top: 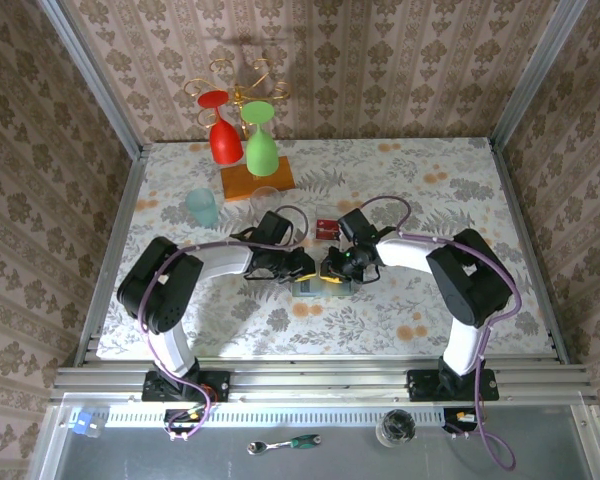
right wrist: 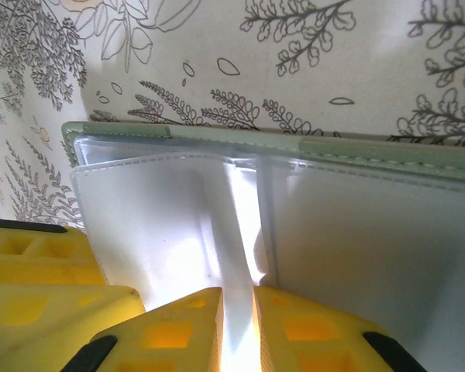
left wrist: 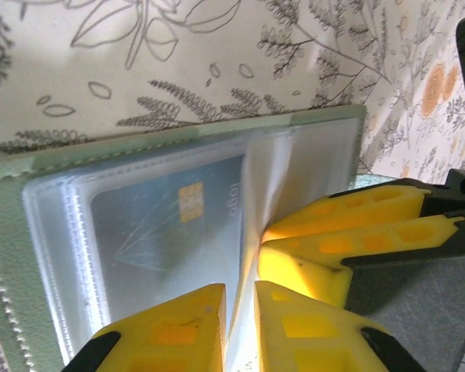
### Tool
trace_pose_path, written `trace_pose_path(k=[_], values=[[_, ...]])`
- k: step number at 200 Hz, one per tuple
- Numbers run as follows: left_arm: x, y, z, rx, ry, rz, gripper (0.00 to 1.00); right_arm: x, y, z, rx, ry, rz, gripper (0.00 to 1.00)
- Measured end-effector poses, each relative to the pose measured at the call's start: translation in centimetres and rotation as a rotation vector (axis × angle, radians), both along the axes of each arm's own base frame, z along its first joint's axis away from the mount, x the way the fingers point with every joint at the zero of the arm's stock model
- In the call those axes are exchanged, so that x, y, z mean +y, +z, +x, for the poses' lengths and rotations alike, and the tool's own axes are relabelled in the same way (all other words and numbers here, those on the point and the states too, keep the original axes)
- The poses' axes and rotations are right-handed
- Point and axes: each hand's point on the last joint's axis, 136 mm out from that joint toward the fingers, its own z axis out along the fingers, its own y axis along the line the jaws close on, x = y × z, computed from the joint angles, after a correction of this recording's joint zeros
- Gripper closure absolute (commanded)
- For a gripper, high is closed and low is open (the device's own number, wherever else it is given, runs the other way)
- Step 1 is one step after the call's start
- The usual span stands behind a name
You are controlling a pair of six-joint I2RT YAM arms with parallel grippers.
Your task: Take the credit cards out of the card holder
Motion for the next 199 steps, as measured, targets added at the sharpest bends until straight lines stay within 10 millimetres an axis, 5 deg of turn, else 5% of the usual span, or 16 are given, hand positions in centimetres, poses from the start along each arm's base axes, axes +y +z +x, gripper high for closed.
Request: trace_pose_path(k=[113,199], values=[[-2.6,2.7,0.3,-0.033,-0.045,-0.024,0.83,-3.7,3.5,1.0,-0.087,-0.094,0.013,0.81],[-5.0,1.7,0.3,-0.002,-0.085,0.001,0.84,-5.8,3.8,0.6,-0.096,-0.136,0.012,0.81]])
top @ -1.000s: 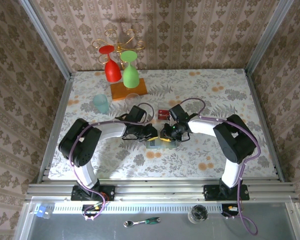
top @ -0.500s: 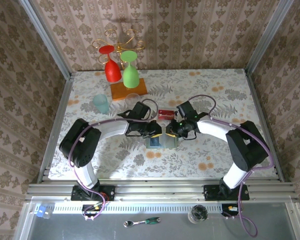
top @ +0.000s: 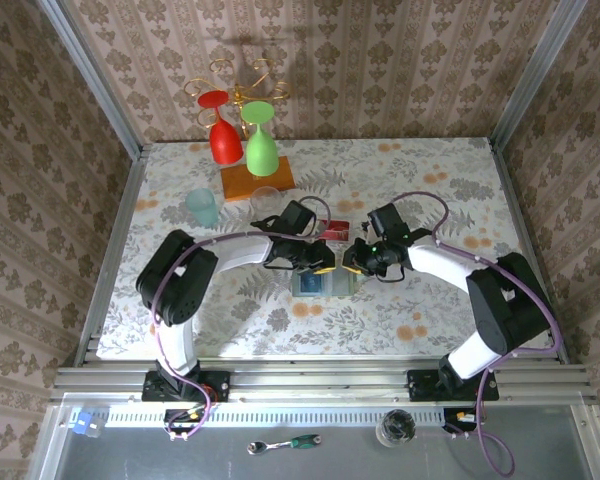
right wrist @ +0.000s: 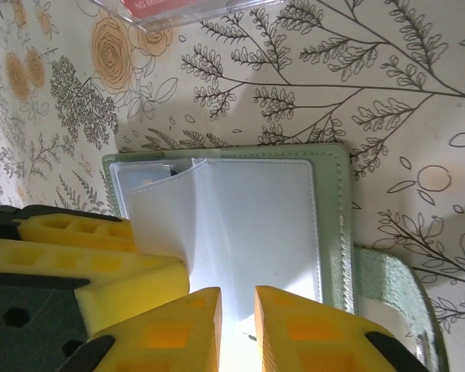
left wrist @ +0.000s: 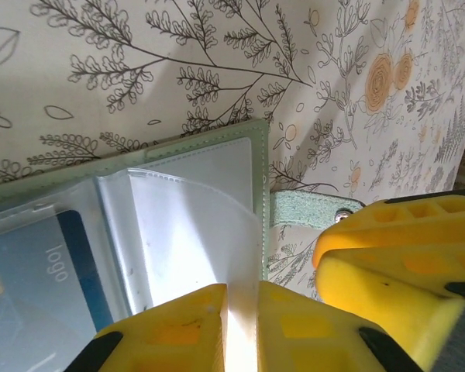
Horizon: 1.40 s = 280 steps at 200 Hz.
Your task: Take the credit cards out of the card holder
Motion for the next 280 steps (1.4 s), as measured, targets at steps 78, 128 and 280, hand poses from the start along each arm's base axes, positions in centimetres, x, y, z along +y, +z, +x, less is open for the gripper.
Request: trace_pose_path(k=[78,128,280], values=[[-0.6,-0.6,0.1,0.014,-0.011,0.012,0.79,-0.2,-0.2,-0.1,0.004,-0.001,-0.004,0.81],[-0.9,0.1,0.4,0.007,-0.016,0.01,0.76,-0.2,-0.2,-0.1,0.006,-0.001,-0.004,0.81],[2.2,-0.3,0.2,0.016,0.028,0.026,0.77,0.7,0.6,0.6,0.012,0.025,-0.009,0.8]])
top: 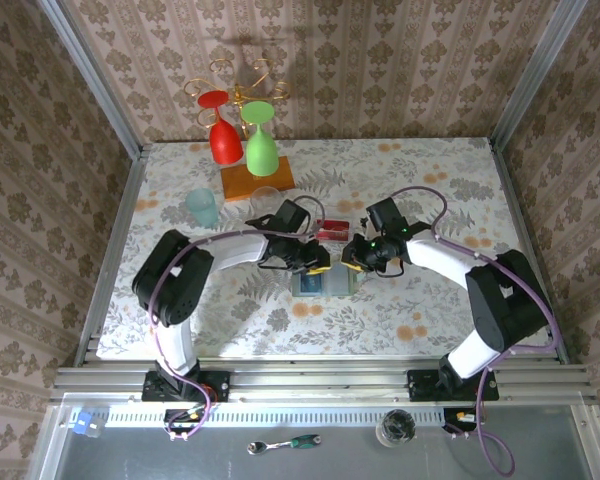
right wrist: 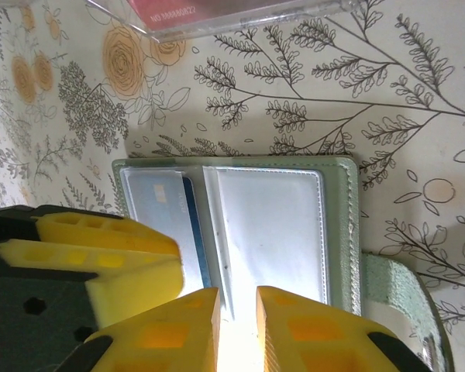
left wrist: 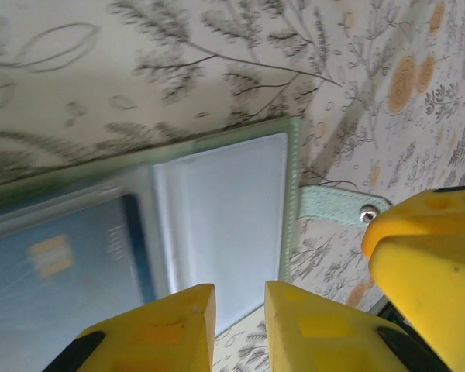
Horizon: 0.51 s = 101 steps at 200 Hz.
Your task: Take the credit cards out of the card holder
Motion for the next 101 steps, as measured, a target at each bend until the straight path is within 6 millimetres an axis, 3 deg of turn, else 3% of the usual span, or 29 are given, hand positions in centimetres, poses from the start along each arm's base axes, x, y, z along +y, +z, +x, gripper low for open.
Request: trace_pose_path(k=[101], values=[[5.7,-1.0,0.0,-0.012,0.112,-0.01,0.8,5.5,-1.4,0.2,0.03,0.106,-0.004,0.8]])
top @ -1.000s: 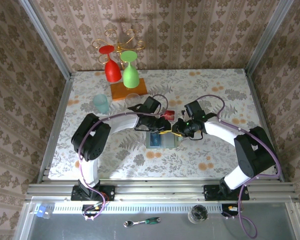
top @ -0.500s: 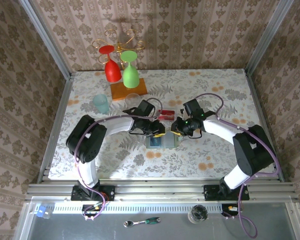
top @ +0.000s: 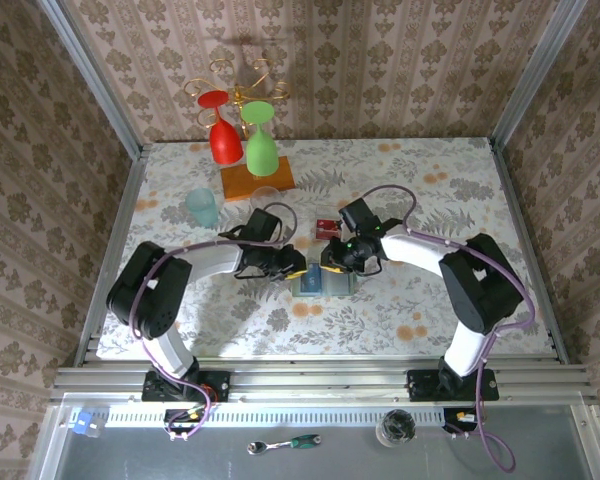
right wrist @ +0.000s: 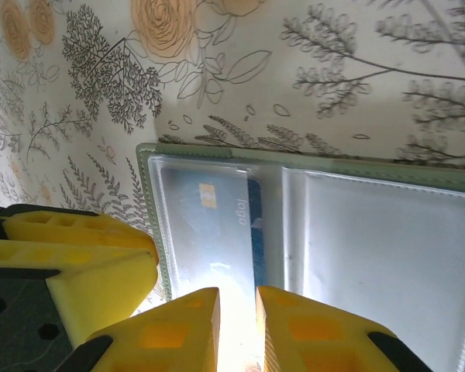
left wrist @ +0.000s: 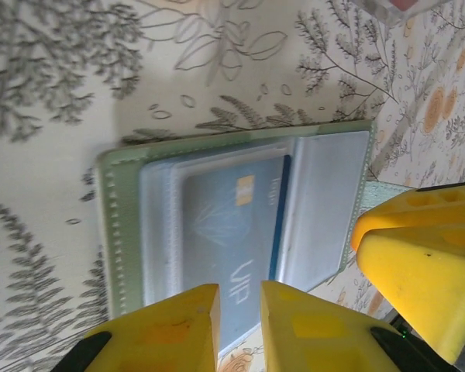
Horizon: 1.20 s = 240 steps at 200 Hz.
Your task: Take the credit cards out of the card holder
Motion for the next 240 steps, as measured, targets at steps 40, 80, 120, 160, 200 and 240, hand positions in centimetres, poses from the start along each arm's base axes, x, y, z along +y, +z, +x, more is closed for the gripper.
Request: trace_pose_path(k=[40,80,120,160,200,240], values=[[0.6,-0.6,-0.2,-0.003,0.011,-0.006,0.85,1.1,-0.6,0.0,0.011,0.022,-0.007,0.8],[0.3,-0.4,0.0,-0.011,0.014,-0.031,0.92,0.9,-1.1,-0.2,0.033,0.024,-0.021,0.8],[0.2,-0.5,0.0,-0.012,0.013,-0.034,0.97,0.9,-1.6,-0.3,0.045,0.024,-0.028,0.8],[0.4,-1.8,-0.2,0.02,0.013,-0.013,0.99,0.9,-2.2,-0.4,0.057,0.024,-0.035,0.8],[0.4,-1.9,-0.2,0.021,0.013,-0.012,1.0,0.9,-2.6,-0.4,0.067,0.025,-0.04,0.79],[0.4,-1.9,-0.2,0.021,0.013,-0.012,1.0,0.9,-2.8,-0.5,0.072,0.03,-0.041,0.79]])
